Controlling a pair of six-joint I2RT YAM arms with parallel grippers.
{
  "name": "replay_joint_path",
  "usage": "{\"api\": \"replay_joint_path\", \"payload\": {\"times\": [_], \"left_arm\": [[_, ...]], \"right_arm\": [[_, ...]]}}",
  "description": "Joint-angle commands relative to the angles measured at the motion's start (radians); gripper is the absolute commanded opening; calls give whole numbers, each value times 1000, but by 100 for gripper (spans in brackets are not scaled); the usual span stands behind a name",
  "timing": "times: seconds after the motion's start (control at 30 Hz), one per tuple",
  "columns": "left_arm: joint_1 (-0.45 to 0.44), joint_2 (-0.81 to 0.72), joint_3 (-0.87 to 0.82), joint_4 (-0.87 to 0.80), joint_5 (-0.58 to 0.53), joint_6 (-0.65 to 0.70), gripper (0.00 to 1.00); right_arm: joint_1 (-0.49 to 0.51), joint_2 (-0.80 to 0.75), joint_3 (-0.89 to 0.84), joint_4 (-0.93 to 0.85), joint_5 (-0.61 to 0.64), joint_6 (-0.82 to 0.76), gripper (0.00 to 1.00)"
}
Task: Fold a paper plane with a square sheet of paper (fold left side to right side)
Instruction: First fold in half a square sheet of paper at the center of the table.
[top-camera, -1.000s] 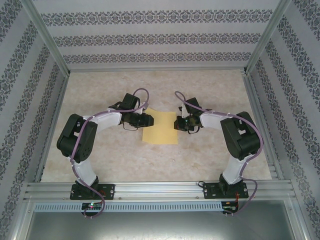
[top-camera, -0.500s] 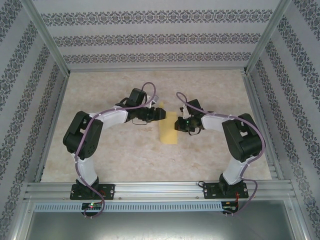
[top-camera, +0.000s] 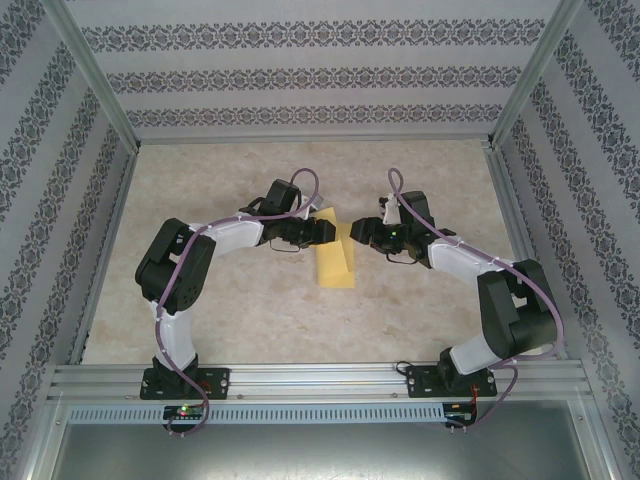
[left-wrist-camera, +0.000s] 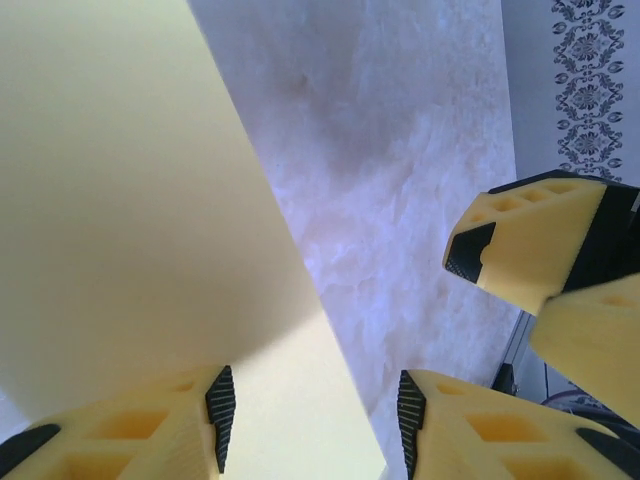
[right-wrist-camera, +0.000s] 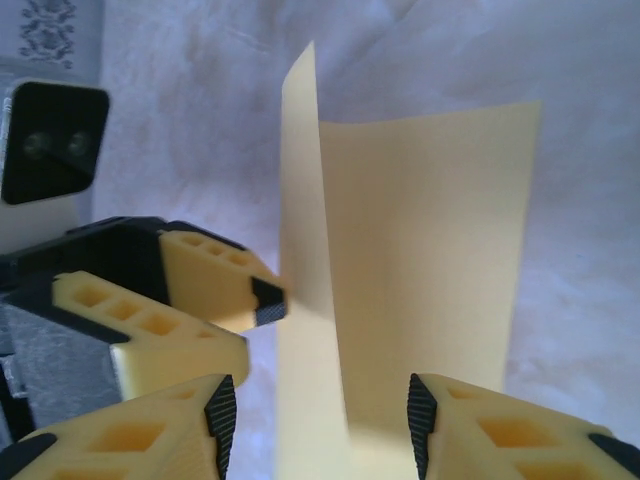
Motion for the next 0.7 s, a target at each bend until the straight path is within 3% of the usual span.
{"api": "replay_joint_path", "payload": {"times": [0.0, 0.23, 0.5, 0.67], "left_arm": [[-15, 10, 23, 16, 3, 3, 52], [-15, 6, 18, 8, -3, 12, 48], [-18, 6, 16, -1, -7, 17, 30], [-21, 7, 16, -7, -11, 22, 26]], "right_arm": [[-2, 24, -3, 77, -87, 70, 54], [-1, 87, 22, 86, -87, 96, 55], [4, 166, 52, 123, -118, 108, 48], [12, 210, 71, 161, -140, 131, 41]]}}
